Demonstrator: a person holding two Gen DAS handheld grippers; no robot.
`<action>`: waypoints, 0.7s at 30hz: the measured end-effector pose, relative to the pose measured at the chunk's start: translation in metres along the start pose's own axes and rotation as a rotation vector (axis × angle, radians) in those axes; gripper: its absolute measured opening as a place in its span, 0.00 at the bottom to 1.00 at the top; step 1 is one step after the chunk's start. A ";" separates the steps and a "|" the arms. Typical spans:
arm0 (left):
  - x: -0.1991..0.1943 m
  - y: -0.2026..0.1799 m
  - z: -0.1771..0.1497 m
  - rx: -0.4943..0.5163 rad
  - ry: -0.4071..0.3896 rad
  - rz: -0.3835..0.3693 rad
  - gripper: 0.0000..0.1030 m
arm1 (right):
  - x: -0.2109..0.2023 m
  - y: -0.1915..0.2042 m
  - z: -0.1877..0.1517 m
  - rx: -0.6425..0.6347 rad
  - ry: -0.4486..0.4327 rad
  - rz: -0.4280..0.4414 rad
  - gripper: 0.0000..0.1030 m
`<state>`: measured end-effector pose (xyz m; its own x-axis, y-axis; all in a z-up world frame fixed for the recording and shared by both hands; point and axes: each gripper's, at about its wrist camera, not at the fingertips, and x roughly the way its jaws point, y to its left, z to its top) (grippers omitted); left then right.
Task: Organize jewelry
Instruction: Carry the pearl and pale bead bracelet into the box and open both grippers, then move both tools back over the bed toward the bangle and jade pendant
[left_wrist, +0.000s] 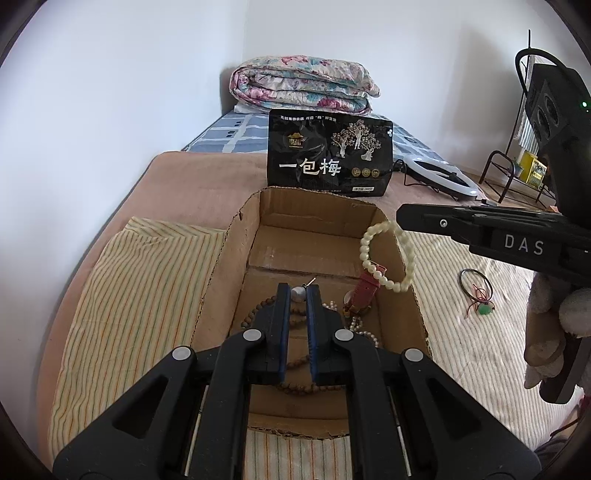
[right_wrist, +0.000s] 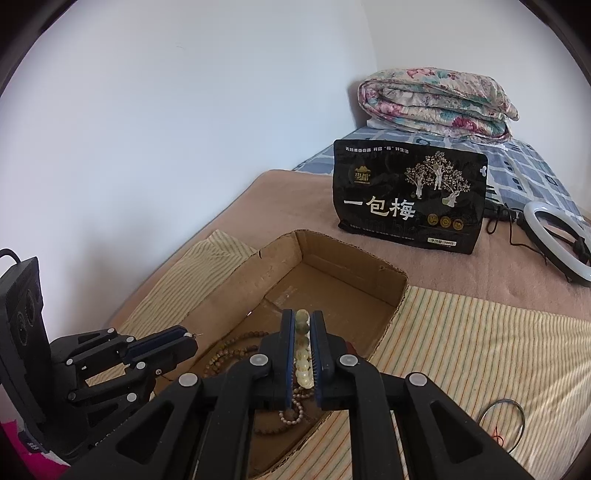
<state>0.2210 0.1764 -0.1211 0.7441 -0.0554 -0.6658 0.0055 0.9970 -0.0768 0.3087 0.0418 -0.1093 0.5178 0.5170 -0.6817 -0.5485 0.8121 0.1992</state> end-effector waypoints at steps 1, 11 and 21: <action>0.000 -0.001 0.000 0.001 0.001 0.003 0.06 | -0.001 0.000 0.000 0.006 -0.008 -0.007 0.29; -0.007 -0.008 0.002 0.013 -0.024 0.004 0.56 | -0.016 -0.011 0.003 0.044 -0.056 -0.071 0.82; -0.013 -0.015 0.004 0.012 -0.033 0.009 0.65 | -0.035 -0.016 0.004 0.035 -0.100 -0.140 1.00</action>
<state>0.2137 0.1629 -0.1079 0.7655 -0.0449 -0.6418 0.0068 0.9981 -0.0618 0.3015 0.0117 -0.0861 0.6509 0.4211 -0.6316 -0.4446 0.8859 0.1325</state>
